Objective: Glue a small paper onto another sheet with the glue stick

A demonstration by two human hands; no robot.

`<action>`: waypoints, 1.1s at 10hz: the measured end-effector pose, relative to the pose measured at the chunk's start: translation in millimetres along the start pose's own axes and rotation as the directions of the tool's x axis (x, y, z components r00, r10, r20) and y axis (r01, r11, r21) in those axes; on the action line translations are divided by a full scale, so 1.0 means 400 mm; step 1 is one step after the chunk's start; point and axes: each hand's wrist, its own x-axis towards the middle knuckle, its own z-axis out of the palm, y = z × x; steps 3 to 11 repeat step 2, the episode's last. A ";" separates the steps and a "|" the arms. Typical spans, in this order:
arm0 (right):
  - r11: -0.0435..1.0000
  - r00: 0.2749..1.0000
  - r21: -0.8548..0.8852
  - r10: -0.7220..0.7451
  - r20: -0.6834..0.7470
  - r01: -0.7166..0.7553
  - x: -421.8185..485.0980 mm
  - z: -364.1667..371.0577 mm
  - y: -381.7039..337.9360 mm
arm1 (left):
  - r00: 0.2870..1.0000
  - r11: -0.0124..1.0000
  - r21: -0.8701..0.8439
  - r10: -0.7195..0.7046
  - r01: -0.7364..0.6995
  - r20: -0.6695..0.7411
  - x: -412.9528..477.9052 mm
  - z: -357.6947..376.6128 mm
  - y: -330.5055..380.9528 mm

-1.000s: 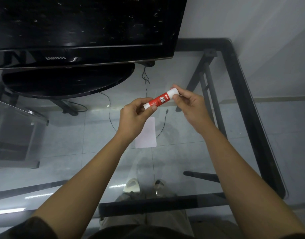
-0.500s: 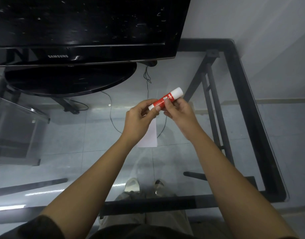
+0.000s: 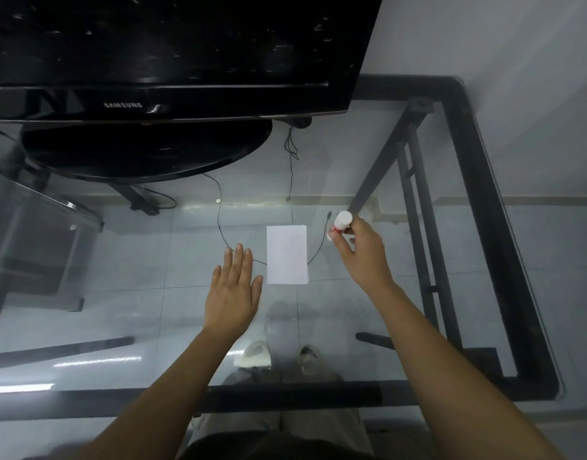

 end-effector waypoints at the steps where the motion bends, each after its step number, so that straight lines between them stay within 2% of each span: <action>1: 1.000 1.000 0.005 0.009 -0.003 -0.009 0.005 0.005 0.008 | 1.000 1.000 0.027 0.006 -0.006 -0.001 0.003 0.008 -0.006; 2: 0.998 0.997 0.004 0.067 0.029 -0.067 0.001 0.011 0.011 | 1.000 0.999 0.032 -0.010 0.010 0.003 0.005 0.017 -0.007; 11: 0.998 0.997 0.004 0.067 0.029 -0.067 0.001 0.011 0.011 | 1.000 0.999 0.032 -0.010 0.010 0.003 0.005 0.017 -0.007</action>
